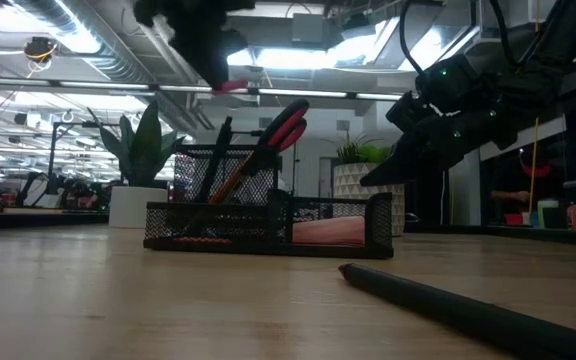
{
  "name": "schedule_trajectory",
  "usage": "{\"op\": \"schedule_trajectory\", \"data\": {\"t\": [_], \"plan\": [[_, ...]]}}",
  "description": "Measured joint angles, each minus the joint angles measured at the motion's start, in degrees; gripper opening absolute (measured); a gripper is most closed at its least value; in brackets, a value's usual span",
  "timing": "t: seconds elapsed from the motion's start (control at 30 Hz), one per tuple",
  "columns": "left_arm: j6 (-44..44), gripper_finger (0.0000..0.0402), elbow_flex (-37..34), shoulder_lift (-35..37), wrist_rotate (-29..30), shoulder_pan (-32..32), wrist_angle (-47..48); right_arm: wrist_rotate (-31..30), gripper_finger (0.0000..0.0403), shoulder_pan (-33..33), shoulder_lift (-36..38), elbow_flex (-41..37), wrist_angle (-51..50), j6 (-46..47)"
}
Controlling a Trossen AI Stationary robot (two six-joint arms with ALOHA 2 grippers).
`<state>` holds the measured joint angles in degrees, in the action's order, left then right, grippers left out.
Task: Pick and place office supplies into organizer
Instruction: Put the pink eraser into the desk organizer
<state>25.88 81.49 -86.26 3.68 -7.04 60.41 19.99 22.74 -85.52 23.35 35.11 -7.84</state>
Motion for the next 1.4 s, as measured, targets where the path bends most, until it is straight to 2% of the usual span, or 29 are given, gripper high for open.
{"op": "schedule_trajectory", "data": {"t": [0.3,0.47,0.67,0.93,1.2,1.4], "plan": [[-13.79,0.0065,0.00,0.02,2.82,14.50,1.52,0.04,0.0000,-1.48,0.00,0.00,-0.38,0.11],[-20.40,0.0065,-0.28,0.02,4.33,22.06,0.52,0.07,0.0000,-2.84,0.00,0.00,-0.34,3.23],[-23.00,0.0065,-0.46,-1.15,7.41,27.72,-2.44,-0.92,0.0007,-5.09,0.00,0.00,0.01,4.59],[-25.56,0.0065,-0.46,-6.60,7.77,27.82,-7.37,-1.91,0.0011,-8.23,0.00,0.00,1.18,5.65],[-29.62,0.0065,-0.50,-14.50,11.30,24.30,-8.53,-2.34,0.0011,-10.51,0.00,0.00,1.47,5.81],[-30.98,0.0065,-0.50,-19.05,11.24,21.30,-8.19,-2.38,0.0012,-10.56,0.00,0.00,1.47,4.61]]}}
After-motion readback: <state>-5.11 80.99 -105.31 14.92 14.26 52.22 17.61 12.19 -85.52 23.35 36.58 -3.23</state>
